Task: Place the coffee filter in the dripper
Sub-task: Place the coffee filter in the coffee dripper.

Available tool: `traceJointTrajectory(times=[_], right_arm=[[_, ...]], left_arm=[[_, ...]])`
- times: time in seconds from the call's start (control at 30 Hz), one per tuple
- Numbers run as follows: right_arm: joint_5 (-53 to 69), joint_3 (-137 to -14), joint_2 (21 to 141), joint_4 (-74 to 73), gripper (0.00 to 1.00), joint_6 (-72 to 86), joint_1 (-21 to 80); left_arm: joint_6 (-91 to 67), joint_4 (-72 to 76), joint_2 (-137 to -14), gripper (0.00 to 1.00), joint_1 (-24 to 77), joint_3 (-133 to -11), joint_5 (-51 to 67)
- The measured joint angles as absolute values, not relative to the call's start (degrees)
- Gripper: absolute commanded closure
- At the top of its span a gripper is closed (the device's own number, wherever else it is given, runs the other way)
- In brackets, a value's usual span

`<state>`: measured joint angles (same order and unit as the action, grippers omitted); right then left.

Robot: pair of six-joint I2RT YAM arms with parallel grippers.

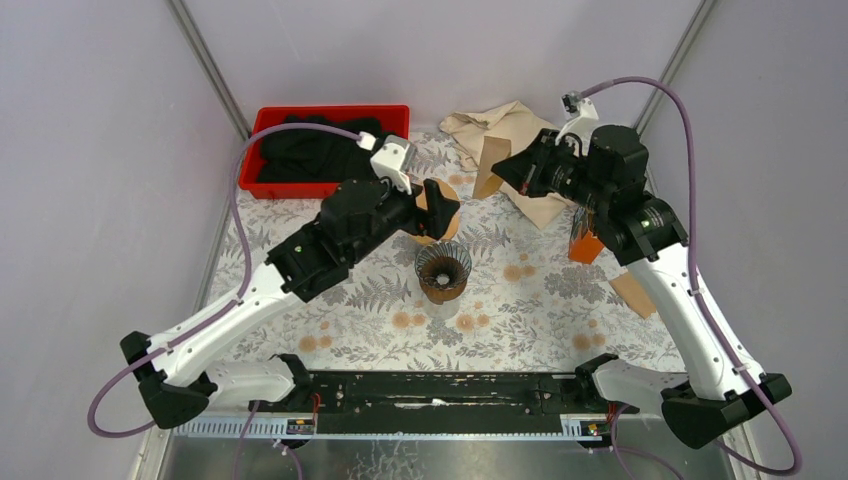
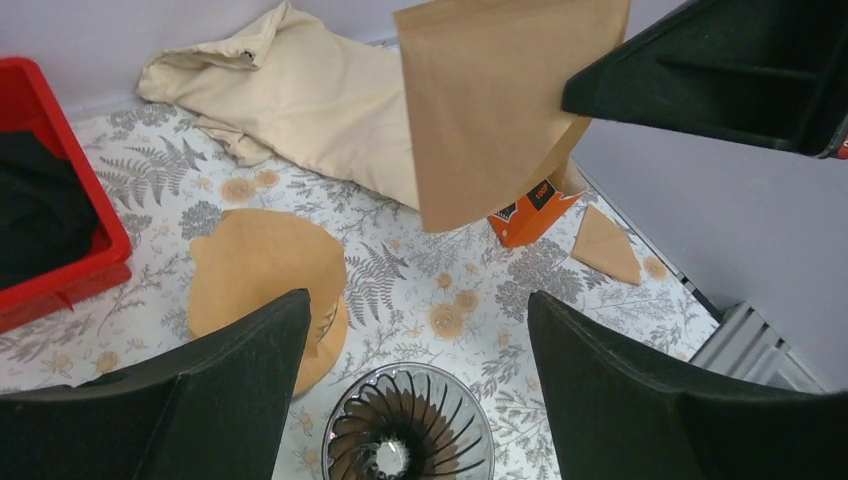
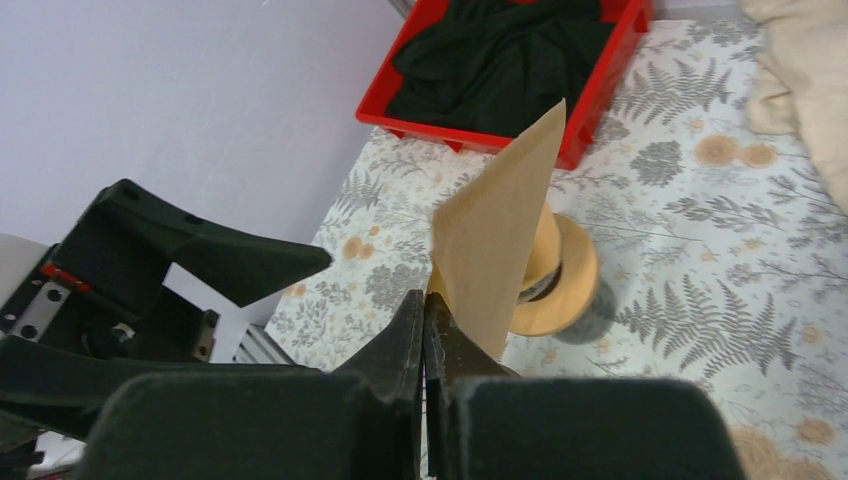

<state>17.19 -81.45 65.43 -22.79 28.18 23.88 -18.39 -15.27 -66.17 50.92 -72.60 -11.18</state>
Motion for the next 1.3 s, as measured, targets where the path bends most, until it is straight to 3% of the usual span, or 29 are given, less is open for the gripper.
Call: traceJointTrajectory(times=[0.23, 0.8, 1.3], right_arm=[[17.06, -82.67, 66.54, -21.30, 1.00, 29.54, 28.01], [16.97, -83.35, 68.03, -20.21, 1.00, 30.96, 31.77], [15.94, -83.40, 68.51, -20.23, 1.00, 30.94, 32.25]], left_arm=[[-12.80, -11.38, -69.67, 0.14, 55.70, -74.43, -17.72], [3.81, -1.89, -75.99, 0.27, 63.72, -74.98, -36.95], [8.69, 0.45, -72.97, 0.24, 65.01, -73.76, -41.06]])
